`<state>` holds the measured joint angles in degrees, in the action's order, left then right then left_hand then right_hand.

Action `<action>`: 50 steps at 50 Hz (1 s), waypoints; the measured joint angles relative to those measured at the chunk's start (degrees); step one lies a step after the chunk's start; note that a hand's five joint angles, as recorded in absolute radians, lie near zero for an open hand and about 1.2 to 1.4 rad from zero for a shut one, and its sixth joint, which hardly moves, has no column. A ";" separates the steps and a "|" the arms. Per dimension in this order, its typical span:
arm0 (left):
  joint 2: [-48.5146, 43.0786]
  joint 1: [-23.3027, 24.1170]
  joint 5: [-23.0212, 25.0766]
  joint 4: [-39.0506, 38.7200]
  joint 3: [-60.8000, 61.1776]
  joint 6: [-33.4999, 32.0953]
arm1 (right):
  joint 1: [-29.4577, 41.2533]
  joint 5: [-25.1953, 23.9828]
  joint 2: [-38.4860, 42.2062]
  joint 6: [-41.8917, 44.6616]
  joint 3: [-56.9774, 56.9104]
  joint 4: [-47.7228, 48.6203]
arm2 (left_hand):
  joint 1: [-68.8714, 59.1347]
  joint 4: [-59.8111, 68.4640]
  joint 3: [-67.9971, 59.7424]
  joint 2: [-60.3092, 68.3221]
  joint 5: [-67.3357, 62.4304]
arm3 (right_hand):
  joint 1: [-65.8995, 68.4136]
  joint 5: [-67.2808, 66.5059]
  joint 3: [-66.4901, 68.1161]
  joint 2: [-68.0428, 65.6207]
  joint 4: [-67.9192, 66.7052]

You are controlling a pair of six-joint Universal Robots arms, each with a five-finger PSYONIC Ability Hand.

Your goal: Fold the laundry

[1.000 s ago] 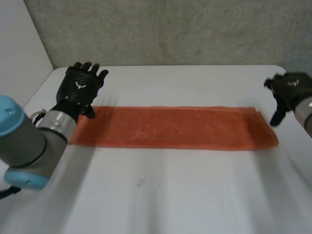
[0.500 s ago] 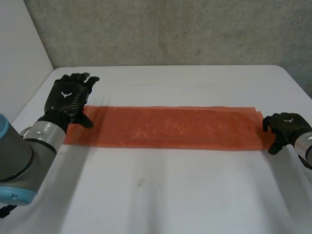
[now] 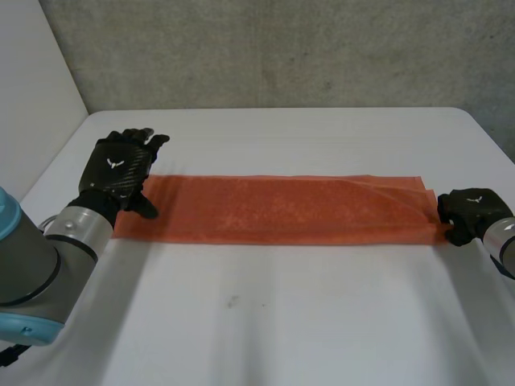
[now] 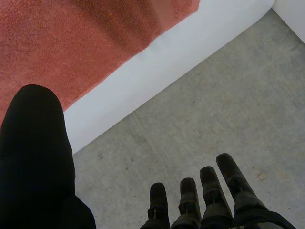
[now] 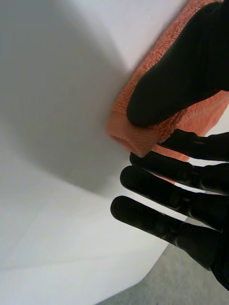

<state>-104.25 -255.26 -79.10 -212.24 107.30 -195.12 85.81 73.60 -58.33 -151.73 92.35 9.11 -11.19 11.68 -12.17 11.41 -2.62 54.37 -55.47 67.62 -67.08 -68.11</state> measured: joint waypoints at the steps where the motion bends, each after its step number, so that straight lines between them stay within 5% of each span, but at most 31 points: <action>1: 0.00 -0.01 0.00 0.00 0.06 0.00 | -0.13 0.38 0.02 0.01 -0.25 0.00 | 0.00 0.01 0.00 0.00 0.00 | 0.00 0.00 0.00 0.00 -0.05; 7: 0.00 -0.09 0.00 0.00 0.20 0.00 | -1.74 3.96 -0.05 0.12 -1.91 0.13 | 0.00 0.00 0.00 0.00 0.00 | 0.00 -0.01 0.00 0.00 -0.13; 15: 0.10 -0.22 -0.05 0.07 0.34 0.00 | -9.04 14.98 -0.12 7.42 -9.18 0.70 | 0.00 0.01 0.00 0.00 0.00 | 0.39 -0.01 0.00 0.00 -0.14; 21: 0.16 -0.23 -0.18 0.08 0.36 -0.06 | -9.67 16.61 -0.46 11.66 -11.89 1.03 | 0.00 0.00 0.00 0.00 0.00 | 0.39 -0.38 0.00 0.00 -0.14; 33: 0.27 -0.25 -0.32 0.08 0.37 -0.09 | 8.25 14.53 -3.40 8.15 -15.39 2.00 | 0.00 0.00 0.00 0.00 0.00 | 0.40 -0.70 0.00 0.00 -0.15; 36: 0.33 -0.24 -0.38 0.07 0.45 -0.09 | 18.02 12.50 -3.60 7.43 -16.35 3.52 | 0.00 0.01 0.00 0.00 0.00 | 0.66 -0.70 0.13 -0.42 -0.23; 40: 0.40 -0.24 -0.26 0.06 0.83 -0.09 | 35.14 9.17 -0.28 7.52 -17.79 7.77 | 0.00 0.01 0.00 0.00 0.00 | 0.66 -0.71 0.16 -0.42 -0.24; 50: 0.49 -0.23 -0.15 0.07 1.25 -0.09 | 50.41 7.83 9.73 8.40 -18.64 9.43 | 0.00 0.00 0.00 0.00 0.00 | -2.90 3.67 -5.24 5.73 5.42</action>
<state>-103.75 -255.50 -79.25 -212.17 108.55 -195.21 136.21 81.43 -48.60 -143.33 73.71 18.55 -11.18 11.68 -12.17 11.41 -2.62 51.47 -51.80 62.38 -61.35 -62.70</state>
